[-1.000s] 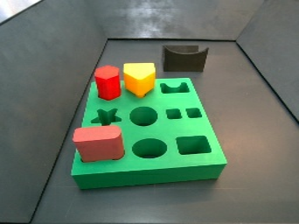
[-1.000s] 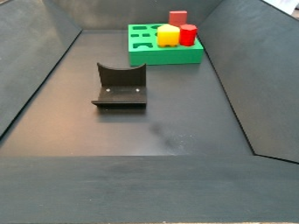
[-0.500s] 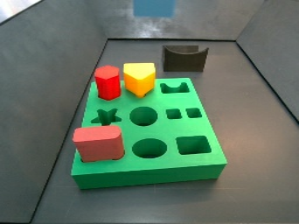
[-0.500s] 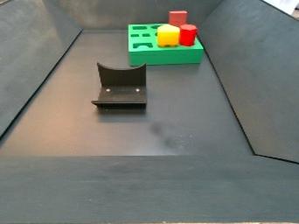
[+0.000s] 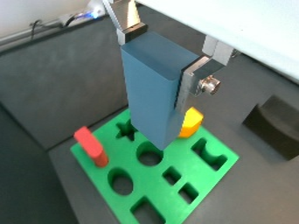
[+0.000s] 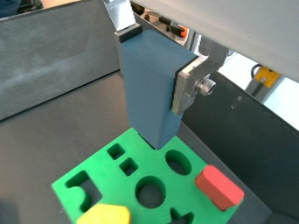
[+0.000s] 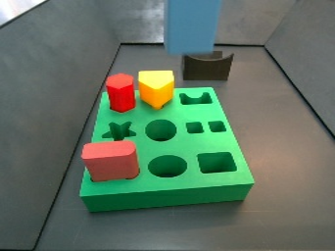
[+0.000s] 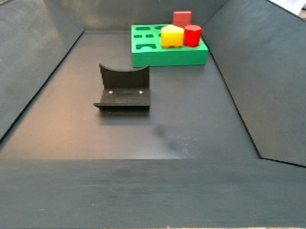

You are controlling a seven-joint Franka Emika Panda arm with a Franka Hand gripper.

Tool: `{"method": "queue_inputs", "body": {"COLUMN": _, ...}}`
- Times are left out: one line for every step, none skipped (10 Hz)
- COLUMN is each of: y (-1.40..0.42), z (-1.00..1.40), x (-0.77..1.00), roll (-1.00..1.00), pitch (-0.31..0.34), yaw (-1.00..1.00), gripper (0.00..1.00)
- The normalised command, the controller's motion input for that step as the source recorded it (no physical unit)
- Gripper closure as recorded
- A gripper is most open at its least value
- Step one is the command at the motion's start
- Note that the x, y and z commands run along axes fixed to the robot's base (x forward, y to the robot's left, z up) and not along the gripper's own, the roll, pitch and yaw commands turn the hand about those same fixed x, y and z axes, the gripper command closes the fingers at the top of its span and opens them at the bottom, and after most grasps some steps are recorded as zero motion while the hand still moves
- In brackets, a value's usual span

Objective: Pick up the rectangle object. Move up. Place the rectangle object on the fixture. Regrasp the rectangle object. Move to above the board. Insert the rectangle object.
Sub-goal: Insert the rectangle object.

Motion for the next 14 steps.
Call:
{"method": "queue_inputs", "body": {"y": -0.39, "z": -0.4, "x": 0.19, "roll": 0.08, "pitch": -0.069, "yaw": 0.25, "gripper": 1.0}}
{"method": "queue_inputs", "body": {"y": -0.39, "z": -0.43, "x": 0.17, "roll": 0.09, "pitch": -0.077, "yaw": 0.18, "gripper": 1.0}}
{"method": "queue_inputs", "body": {"y": -0.35, "z": -0.48, "x": 0.17, "roll": 0.07, "pitch": -0.09, "yaw": 0.13, "gripper": 1.0}}
{"method": "queue_inputs", "body": {"y": -0.3, "z": -0.54, "x": 0.17, "roll": 0.05, "pitch": -0.107, "yaw": 0.05, "gripper": 1.0}}
{"method": "queue_inputs", "body": {"y": -0.25, "z": -0.51, "x": 0.13, "roll": 0.03, "pitch": -0.114, "yaw": 0.0, "gripper": 1.0}}
{"method": "queue_inputs", "body": {"y": -0.22, "z": -0.52, "x": 0.24, "roll": 0.02, "pitch": -0.114, "yaw": 0.0, "gripper": 1.0}}
{"method": "queue_inputs", "body": {"y": -0.15, "z": -0.43, "x": 0.32, "roll": 0.0, "pitch": -0.097, "yaw": -0.09, "gripper": 1.0}}
{"method": "queue_inputs", "body": {"y": -0.11, "z": -0.4, "x": 0.31, "roll": 0.0, "pitch": -0.091, "yaw": -0.12, "gripper": 1.0}}
{"method": "queue_inputs", "body": {"y": -0.13, "z": -0.36, "x": 0.31, "roll": 0.0, "pitch": -0.084, "yaw": -0.1, "gripper": 1.0}}
{"method": "queue_inputs", "body": {"y": -0.12, "z": -0.37, "x": 0.31, "roll": 0.0, "pitch": -0.084, "yaw": -0.09, "gripper": 1.0}}
{"method": "queue_inputs", "body": {"y": -0.1, "z": -0.42, "x": 0.25, "roll": 0.03, "pitch": -0.067, "yaw": -0.06, "gripper": 1.0}}
{"method": "queue_inputs", "body": {"y": -0.09, "z": -0.47, "x": 0.19, "roll": 0.09, "pitch": -0.034, "yaw": -0.04, "gripper": 1.0}}
{"method": "queue_inputs", "body": {"y": -0.08, "z": -0.53, "x": 0.14, "roll": 0.09, "pitch": -0.044, "yaw": 0.0, "gripper": 1.0}}
{"method": "queue_inputs", "body": {"y": -0.05, "z": -0.49, "x": 0.06, "roll": 0.09, "pitch": -0.036, "yaw": 0.0, "gripper": 1.0}}
